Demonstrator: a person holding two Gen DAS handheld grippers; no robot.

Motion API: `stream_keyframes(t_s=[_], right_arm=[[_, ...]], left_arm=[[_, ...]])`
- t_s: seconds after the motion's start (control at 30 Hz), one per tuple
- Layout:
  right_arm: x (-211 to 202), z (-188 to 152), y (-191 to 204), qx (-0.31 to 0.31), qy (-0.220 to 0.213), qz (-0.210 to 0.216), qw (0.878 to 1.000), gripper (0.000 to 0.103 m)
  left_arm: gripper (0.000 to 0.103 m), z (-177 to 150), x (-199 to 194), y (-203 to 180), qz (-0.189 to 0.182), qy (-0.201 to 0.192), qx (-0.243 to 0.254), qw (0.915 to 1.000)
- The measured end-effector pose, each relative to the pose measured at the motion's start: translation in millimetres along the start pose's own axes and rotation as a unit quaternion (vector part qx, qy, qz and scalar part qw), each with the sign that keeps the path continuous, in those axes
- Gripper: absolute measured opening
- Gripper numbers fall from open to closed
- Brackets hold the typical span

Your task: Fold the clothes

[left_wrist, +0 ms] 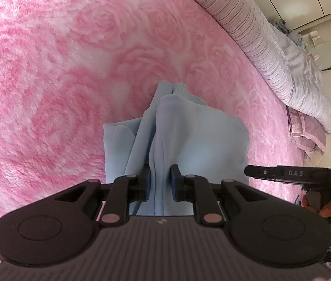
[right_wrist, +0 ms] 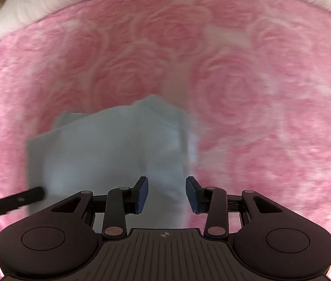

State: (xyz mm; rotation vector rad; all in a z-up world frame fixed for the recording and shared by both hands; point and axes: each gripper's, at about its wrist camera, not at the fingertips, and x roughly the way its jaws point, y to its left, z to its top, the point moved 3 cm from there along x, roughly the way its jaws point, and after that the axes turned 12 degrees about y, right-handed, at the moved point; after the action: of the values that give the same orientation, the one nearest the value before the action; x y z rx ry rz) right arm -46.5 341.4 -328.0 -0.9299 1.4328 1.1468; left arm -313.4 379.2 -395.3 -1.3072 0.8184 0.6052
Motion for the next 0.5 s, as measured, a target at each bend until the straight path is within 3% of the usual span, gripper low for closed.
stream_keyframes(t_s=[0.3, 0.43, 0.5], right_arm=[[21, -7, 0, -0.003, 0.009, -0.011, 1.000, 0.040], [20, -8, 4, -0.008, 0.008, -0.016, 1.000, 0.040], [18, -10, 7, -0.015, 0.007, -0.015, 1.000, 0.040]], left_arm=[[0.009, -3, -4, -2, 0.000, -0.007, 0.003, 1.0000], [0.006, -8, -18, -3, -0.026, -0.025, -0.006, 0.9993], [0.006, -12, -27, -6, -0.022, -0.033, 0.002, 0.9992]])
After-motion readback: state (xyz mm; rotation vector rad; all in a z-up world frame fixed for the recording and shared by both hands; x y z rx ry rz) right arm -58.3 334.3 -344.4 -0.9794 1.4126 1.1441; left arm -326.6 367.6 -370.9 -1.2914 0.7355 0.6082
